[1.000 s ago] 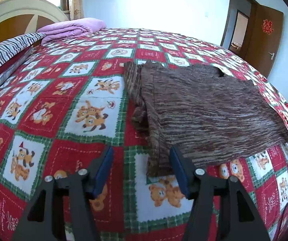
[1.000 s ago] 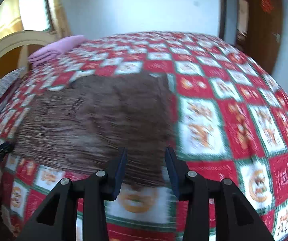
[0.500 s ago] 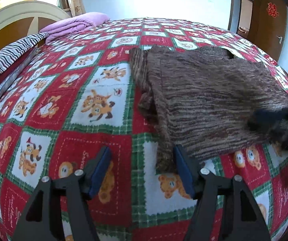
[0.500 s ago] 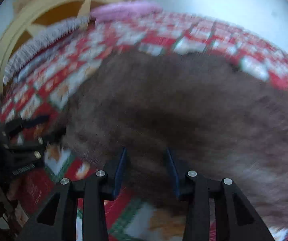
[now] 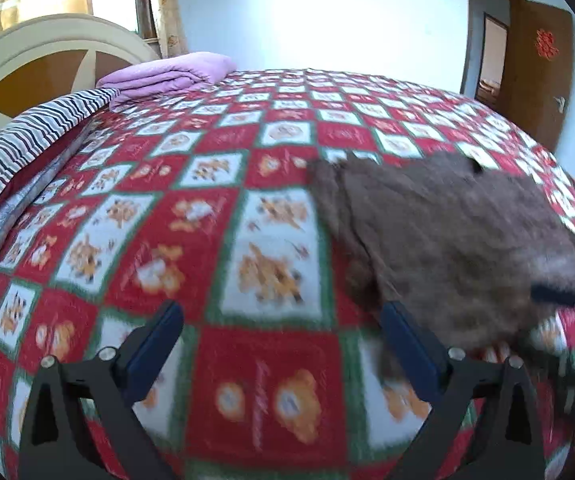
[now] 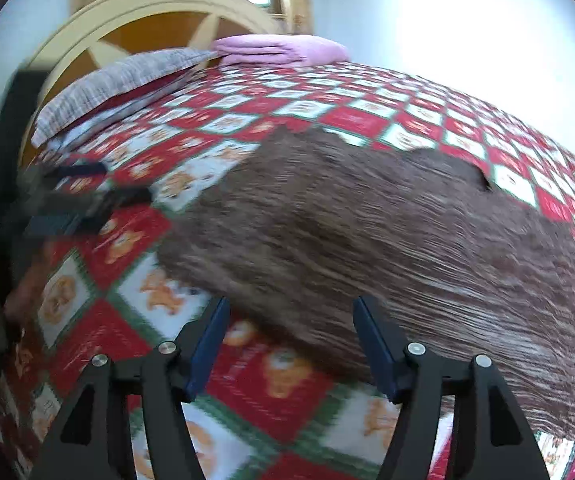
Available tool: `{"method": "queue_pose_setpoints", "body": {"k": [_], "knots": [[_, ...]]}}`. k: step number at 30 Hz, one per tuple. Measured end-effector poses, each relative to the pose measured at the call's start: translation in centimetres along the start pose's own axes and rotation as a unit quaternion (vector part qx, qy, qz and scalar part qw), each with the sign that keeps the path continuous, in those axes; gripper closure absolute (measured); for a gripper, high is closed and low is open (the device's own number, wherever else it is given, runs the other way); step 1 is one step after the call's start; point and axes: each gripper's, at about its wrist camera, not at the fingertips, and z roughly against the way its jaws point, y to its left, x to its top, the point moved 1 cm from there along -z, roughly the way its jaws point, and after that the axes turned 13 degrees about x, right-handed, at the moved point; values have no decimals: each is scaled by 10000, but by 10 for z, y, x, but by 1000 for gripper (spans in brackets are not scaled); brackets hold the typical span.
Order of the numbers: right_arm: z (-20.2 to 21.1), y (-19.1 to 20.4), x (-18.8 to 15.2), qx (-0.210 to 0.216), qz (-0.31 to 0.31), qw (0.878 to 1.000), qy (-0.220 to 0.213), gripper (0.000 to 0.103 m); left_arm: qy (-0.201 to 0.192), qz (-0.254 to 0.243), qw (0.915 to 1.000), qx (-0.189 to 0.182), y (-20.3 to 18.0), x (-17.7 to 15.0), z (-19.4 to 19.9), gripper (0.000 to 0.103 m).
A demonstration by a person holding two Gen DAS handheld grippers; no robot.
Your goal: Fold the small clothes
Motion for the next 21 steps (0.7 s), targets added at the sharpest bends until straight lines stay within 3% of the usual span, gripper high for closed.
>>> {"method": "queue_pose_setpoints", "body": {"k": [6,21], "knots": [[-26,40,5,-385,829,9956,217,38,111,131,9998,139,-6,32,-38,2],[-65,64,19,-665,1150,9907,301,38,-158,-388,9991,31,-63,61,-52,2]]}}
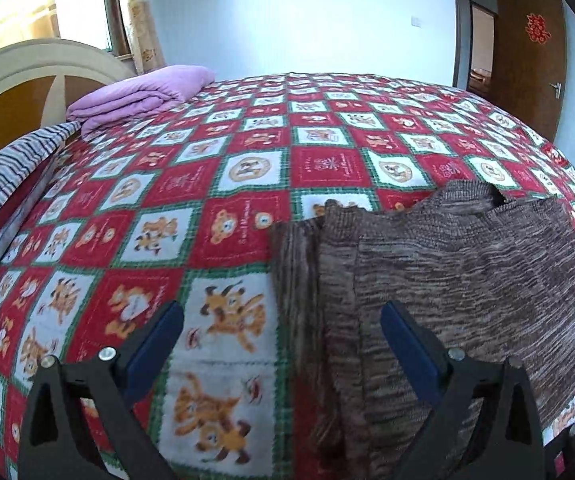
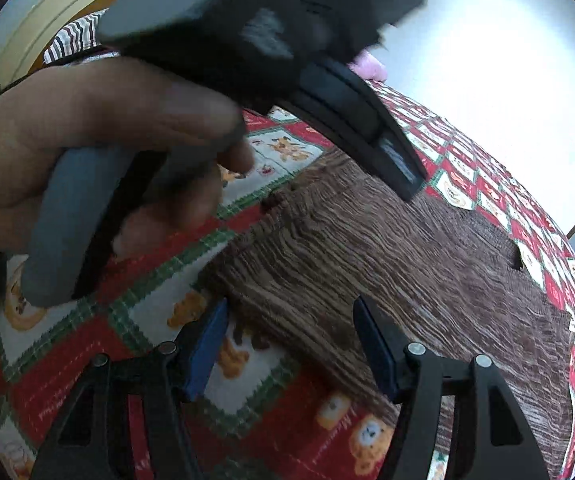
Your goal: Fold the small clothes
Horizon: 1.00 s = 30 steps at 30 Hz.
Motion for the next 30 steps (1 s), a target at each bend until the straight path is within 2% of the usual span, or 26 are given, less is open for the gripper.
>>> {"method": "queue_pose_setpoints", "body": {"k": [4,7,13,16,21,25,28,30], "knots": [[-5,0,2,24,-89,10000,-18,38,192,-79,9995,-219,-8,2,-13,2],[-6,-1,1,73,-153,9998,-41,38,420,43,9978,-506,-8,3,-26,4],[-11,-13,2,196,-293,9994,0,38,979,244,9897,-1020,-10,1,-52,11],[-13,-23,1,245,-355,9991,-16,41,973,296,9886,-1111,-10,5,-53,15],[-15,-27,-1,290,-272,9992,-6,49,971,377,9875,-1185,-9,8,-57,28],[-11,-24,-2,336,-310,9990,-8,50,981,384,9870,-1210,-8,11,-62,31],[-10,-24,-3,300,-279,9992,-21,52,939,353,9869,-1266,-9,12,-60,41],[-10,-18,-3,321,-245,9992,-23,57,918,292,9865,-1324,-11,12,-59,54]]}}
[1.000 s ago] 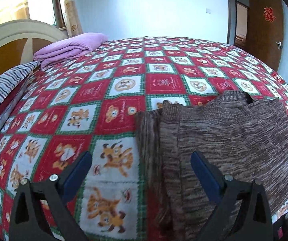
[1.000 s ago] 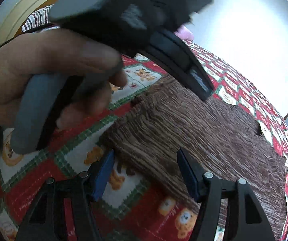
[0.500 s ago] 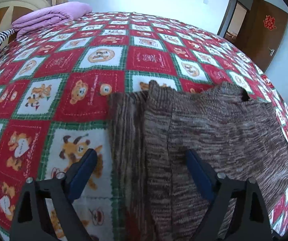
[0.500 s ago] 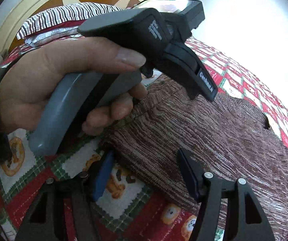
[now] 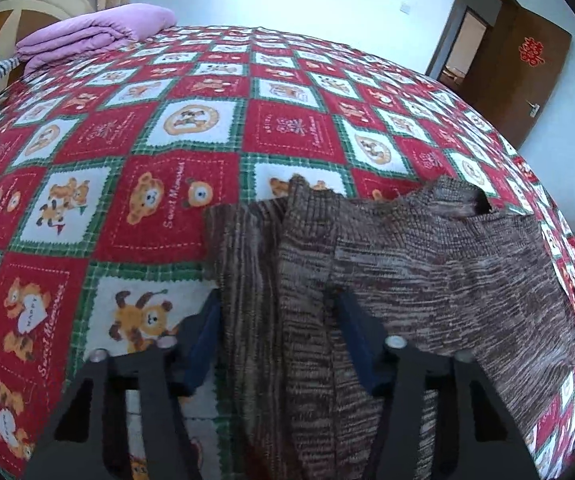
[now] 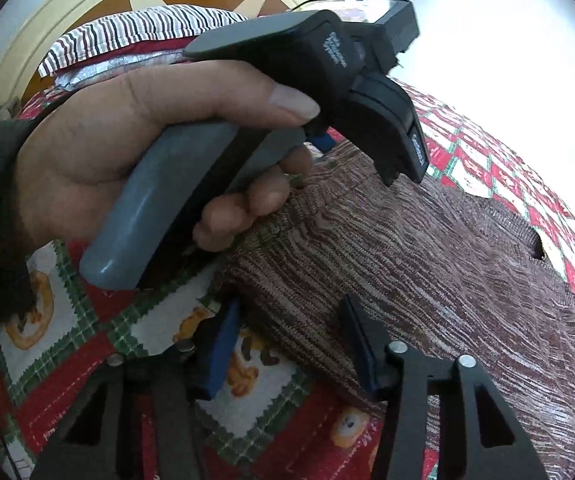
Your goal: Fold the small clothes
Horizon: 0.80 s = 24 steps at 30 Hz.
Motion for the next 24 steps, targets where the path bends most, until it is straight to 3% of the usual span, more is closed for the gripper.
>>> {"method": "queue_pose_setpoints", "body": {"k": [3,7,8,12,19,24], "knots": [[2,3,-1,25,42,10000,-14,61,6,39,10000,-89,0,1,0,69],[2,3,-2,92,20,9999,-36,68,101,163,9995,-263,4,3,-3,77],[3,4,-2,115,17,9999,-44,72,112,181,9993,-317,4,4,-3,84],[6,3,-3,181,46,9998,-108,92,190,210,9987,-412,3,6,-1,89],[34,-11,-3,395,-301,9977,-452,95,258,389,9967,-666,6,17,16,90],[70,-29,-5,523,-594,9933,-841,95,134,333,9972,-653,-5,26,32,90]]}}
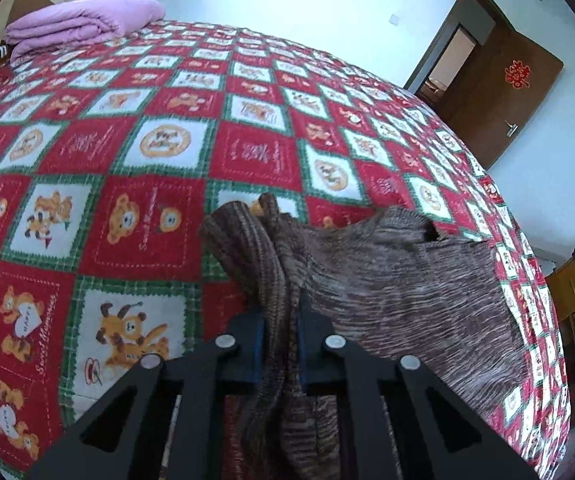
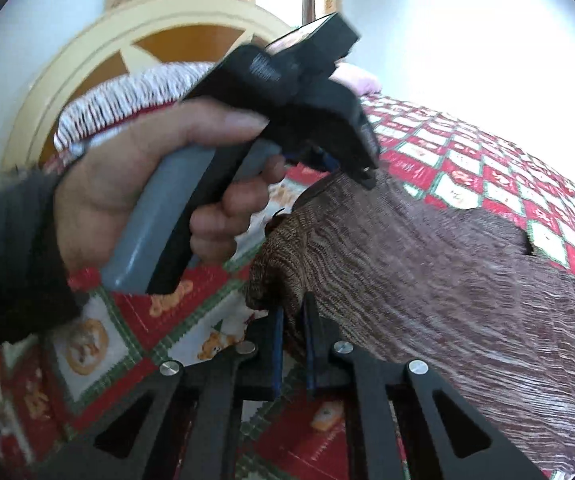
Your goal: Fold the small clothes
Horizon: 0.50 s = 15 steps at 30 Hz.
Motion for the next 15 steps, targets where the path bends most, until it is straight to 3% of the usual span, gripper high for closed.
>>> {"method": "queue_pose_setpoints", "body": {"k": [15], "knots": [[77,-61,-1,-3,-857,9929,-827,96,-323,-231,9987,-323,-78,27,33,90]]}}
